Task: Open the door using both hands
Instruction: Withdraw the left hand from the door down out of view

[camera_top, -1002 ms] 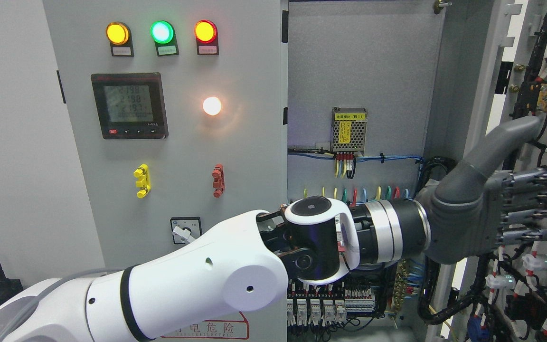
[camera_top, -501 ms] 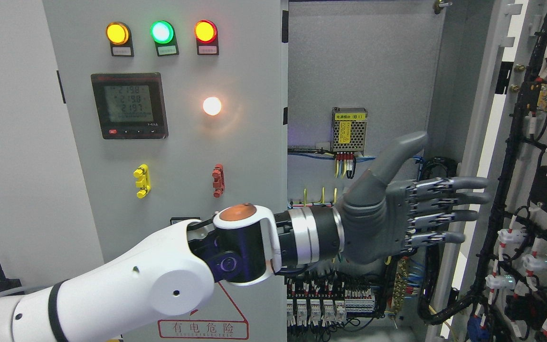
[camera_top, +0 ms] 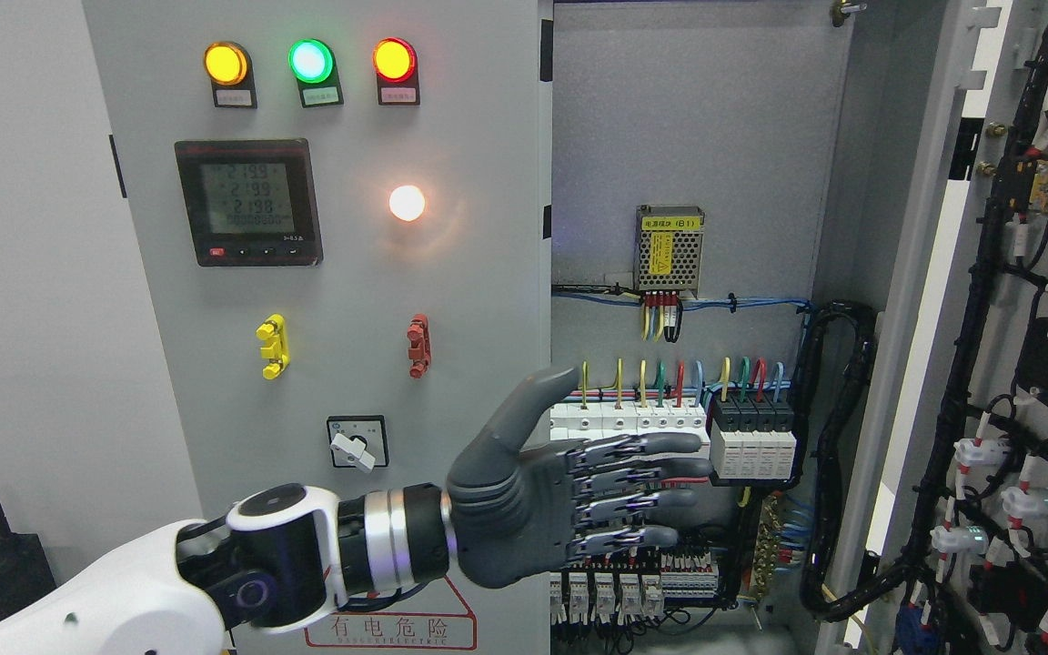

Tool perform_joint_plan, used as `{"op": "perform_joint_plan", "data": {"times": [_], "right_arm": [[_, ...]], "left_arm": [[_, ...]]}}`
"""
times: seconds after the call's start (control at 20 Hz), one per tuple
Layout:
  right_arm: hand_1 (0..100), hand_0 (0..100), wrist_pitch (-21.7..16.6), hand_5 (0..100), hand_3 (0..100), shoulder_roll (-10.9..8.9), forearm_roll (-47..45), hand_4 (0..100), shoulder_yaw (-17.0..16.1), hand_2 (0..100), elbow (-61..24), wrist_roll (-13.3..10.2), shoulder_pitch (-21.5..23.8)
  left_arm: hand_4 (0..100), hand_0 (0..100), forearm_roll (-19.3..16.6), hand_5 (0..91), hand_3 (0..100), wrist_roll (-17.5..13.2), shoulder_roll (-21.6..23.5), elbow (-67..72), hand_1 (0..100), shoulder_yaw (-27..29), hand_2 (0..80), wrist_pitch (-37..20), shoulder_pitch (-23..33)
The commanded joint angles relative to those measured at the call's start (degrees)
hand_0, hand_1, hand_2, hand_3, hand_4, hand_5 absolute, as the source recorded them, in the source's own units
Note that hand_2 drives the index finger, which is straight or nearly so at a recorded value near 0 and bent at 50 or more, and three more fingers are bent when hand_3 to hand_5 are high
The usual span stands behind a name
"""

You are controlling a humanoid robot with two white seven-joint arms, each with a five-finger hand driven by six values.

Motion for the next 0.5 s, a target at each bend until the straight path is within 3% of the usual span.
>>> {"op": "perform_joint_plan", "data": {"times": [0.0,0.25,0.45], "right_arm": [[0,0,0.03,0,0,0.0,0.0,0,0.0,0,0.0,-0.03,-0.07],[0,0,0.03,0,0,0.0,0.0,0,0.0,0,0.0,-0.03,-0.07],[0,0,0.03,0,0,0.0,0.0,0,0.0,0,0.0,-0.03,0.02]], "left_arm": [[3,0,-1.93,0.0,0,-4.21,22.69,-6.21,0,3.94,0.0,-0.24,10.55],[3,0,-3.16,0.0,0,-5.1,30.69,-5.86,0,4.29,0.0,-0.6,17.85],[3,0,-5.62,0.0,0,-5.1,33.86,-4.2,0,4.38,0.0,-0.6,24.87]]}}
